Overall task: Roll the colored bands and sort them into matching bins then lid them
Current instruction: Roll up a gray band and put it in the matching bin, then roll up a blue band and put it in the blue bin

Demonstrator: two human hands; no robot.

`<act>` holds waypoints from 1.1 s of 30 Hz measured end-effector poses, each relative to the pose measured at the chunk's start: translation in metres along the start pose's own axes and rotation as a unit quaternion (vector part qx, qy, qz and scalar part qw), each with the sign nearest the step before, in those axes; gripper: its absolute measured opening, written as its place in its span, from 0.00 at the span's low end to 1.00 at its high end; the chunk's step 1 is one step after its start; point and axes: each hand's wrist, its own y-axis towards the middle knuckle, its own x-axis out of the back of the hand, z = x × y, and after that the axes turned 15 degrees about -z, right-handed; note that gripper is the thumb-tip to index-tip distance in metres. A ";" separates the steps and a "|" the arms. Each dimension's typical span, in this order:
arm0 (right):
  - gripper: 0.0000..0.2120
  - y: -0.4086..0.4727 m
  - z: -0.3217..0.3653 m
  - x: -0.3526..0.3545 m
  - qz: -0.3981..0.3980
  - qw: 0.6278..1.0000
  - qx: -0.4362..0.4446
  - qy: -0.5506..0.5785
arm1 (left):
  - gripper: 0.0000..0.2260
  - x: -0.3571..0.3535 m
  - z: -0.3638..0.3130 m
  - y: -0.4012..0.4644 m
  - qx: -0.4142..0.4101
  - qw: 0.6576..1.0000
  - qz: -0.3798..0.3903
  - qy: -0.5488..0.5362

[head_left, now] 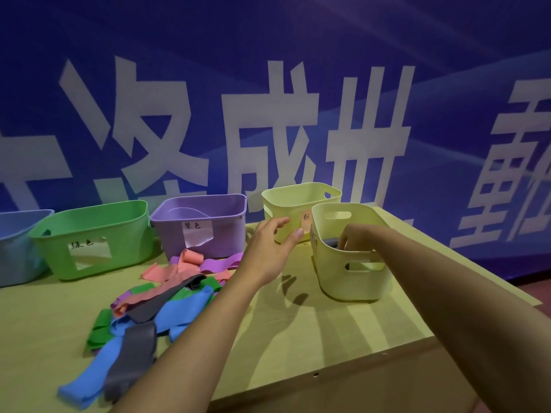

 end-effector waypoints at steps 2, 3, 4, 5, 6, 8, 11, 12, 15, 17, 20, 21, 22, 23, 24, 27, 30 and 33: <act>0.11 0.000 -0.004 0.000 -0.042 0.999 -0.009 0.024 | 0.25 0.003 0.000 0.001 -0.001 1.000 0.000 0.001; 0.15 0.000 -0.005 0.002 -0.066 0.997 -0.006 0.036 | 0.25 0.005 0.001 0.001 -0.002 1.000 0.001 0.002; 0.17 -0.002 -0.004 0.007 -0.092 0.995 0.006 0.046 | 0.25 0.006 0.002 0.002 -0.001 1.000 0.003 0.002; 0.17 -0.006 -0.001 0.013 -0.122 0.991 0.027 0.054 | 0.25 0.008 0.003 0.002 -0.002 1.000 0.005 0.002; 0.17 -0.010 0.002 0.020 -0.150 0.985 0.047 0.069 | 0.25 0.009 0.004 0.003 -0.003 1.000 0.005 0.003; 0.16 -0.020 0.014 0.032 -0.200 0.969 0.085 0.122 | 0.25 0.015 0.007 0.003 -0.004 1.000 0.001 0.006; 0.14 -0.037 0.043 0.043 -0.232 0.947 0.135 0.177 | 0.24 0.030 0.011 0.002 0.002 1.000 -0.010 0.004; 0.14 -0.043 0.054 0.045 -0.229 0.944 0.152 0.181 | 0.24 0.036 0.014 0.001 0.005 1.000 -0.011 0.007; 0.15 -0.057 0.093 0.040 -0.199 0.944 0.196 0.176 | 0.23 0.061 0.027 -0.005 0.009 0.999 -0.016 0.028; 0.16 -0.064 0.121 0.032 -0.180 0.945 0.221 0.161 | 0.22 0.082 0.039 -0.010 0.022 0.998 -0.026 0.056; 0.17 -0.066 0.160 0.014 -0.150 0.943 0.258 0.146 | 0.20 0.115 0.066 -0.017 0.042 0.993 -0.044 0.101; 0.17 -0.066 0.172 0.006 -0.140 0.941 0.270 0.147 | 0.19 0.126 0.074 -0.020 0.051 0.992 -0.043 0.109; 0.18 -0.065 0.183 -0.002 -0.133 0.941 0.276 0.147 | 0.17 0.136 0.083 -0.021 0.062 0.990 -0.040 0.120; 0.18 -0.064 0.194 -0.010 -0.127 0.941 0.279 0.147 | 0.14 0.146 0.092 -0.023 0.072 0.988 -0.036 0.132; 0.18 -0.064 0.205 -0.018 -0.119 0.941 0.281 0.148 | 0.11 0.155 0.098 -0.026 0.079 0.985 -0.024 0.149; 0.15 -0.064 0.234 -0.041 -0.109 0.939 0.292 0.146 | 0.16 0.177 0.113 -0.035 0.078 0.974 0.012 0.212; 0.13 -0.064 0.255 -0.059 -0.109 0.942 0.282 0.146 | 0.18 0.191 0.126 -0.042 0.087 0.963 0.033 0.251; 0.16 -0.064 0.266 -0.073 -0.086 0.948 0.288 0.105 | 0.16 0.197 0.139 -0.046 0.093 0.964 0.050 0.243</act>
